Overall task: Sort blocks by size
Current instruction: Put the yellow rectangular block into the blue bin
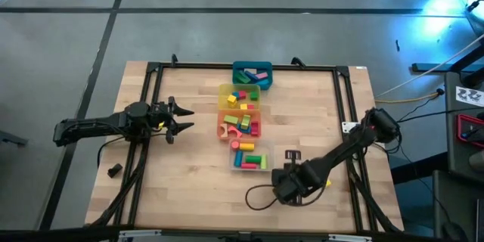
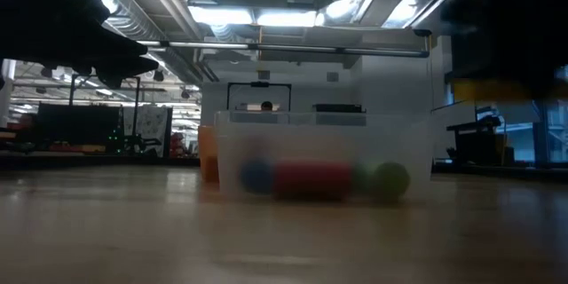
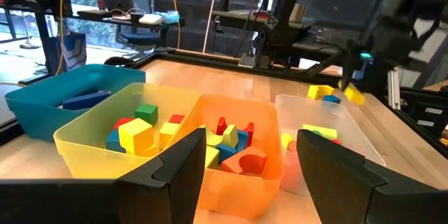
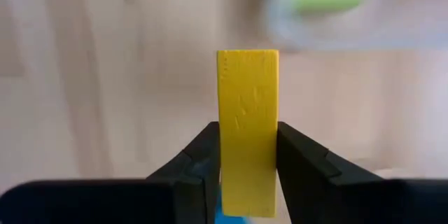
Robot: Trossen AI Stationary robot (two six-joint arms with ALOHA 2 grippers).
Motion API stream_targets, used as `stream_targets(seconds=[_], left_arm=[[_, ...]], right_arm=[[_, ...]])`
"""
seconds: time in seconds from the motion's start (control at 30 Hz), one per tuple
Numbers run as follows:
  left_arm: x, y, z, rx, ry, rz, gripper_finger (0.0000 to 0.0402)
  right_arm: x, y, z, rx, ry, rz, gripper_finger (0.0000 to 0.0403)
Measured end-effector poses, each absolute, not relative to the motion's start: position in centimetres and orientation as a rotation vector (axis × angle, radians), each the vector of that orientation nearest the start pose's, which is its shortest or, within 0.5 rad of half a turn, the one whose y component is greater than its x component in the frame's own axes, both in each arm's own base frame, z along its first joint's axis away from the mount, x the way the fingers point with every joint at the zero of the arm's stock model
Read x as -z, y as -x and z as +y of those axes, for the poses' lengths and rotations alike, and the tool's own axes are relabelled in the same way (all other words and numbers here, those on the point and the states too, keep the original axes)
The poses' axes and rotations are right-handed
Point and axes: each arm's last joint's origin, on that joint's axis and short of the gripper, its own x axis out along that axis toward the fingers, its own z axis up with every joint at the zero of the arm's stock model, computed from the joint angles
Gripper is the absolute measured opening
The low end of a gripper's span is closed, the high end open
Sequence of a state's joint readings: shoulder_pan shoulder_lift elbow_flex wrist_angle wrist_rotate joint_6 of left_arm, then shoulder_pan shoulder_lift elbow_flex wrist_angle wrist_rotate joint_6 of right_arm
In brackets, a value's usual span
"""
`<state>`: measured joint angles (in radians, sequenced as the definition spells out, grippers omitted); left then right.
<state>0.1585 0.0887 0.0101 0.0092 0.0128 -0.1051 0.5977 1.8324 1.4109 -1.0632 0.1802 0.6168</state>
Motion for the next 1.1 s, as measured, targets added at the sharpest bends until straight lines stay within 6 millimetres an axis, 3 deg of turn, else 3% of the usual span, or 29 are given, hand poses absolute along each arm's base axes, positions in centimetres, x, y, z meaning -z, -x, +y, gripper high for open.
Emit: stream_targets(seconds=[0.23,0.4,0.53,0.73,0.93,1.1], left_arm=[[-16.1,-10.1,1.6,-0.149,0.111,0.062,0.021],[-16.1,-10.1,1.6,-0.149,0.111,0.062,0.021],[-16.1,-10.1,1.6,-0.149,0.111,0.062,0.021],[-16.1,-10.1,1.6,-0.149,0.111,0.061,0.021],[-16.1,-10.1,1.6,-0.149,0.111,0.062,0.021],[-16.1,-10.1,1.6,-0.149,0.111,0.062,0.021]], right_arm=[[-26.5,-31.2,15.9,0.201,0.3,1.279,0.0112],[-28.5,-33.3,12.2,0.291,0.527,1.197,0.0115],[-28.9,-34.9,7.4,0.37,0.617,1.229,0.0115],[-28.8,-36.5,-1.1,0.437,0.576,1.286,0.0116],[-29.1,-37.2,-8.7,0.337,0.433,1.199,0.0117],[-29.2,-37.4,-13.4,0.266,0.358,1.074,0.0117]])
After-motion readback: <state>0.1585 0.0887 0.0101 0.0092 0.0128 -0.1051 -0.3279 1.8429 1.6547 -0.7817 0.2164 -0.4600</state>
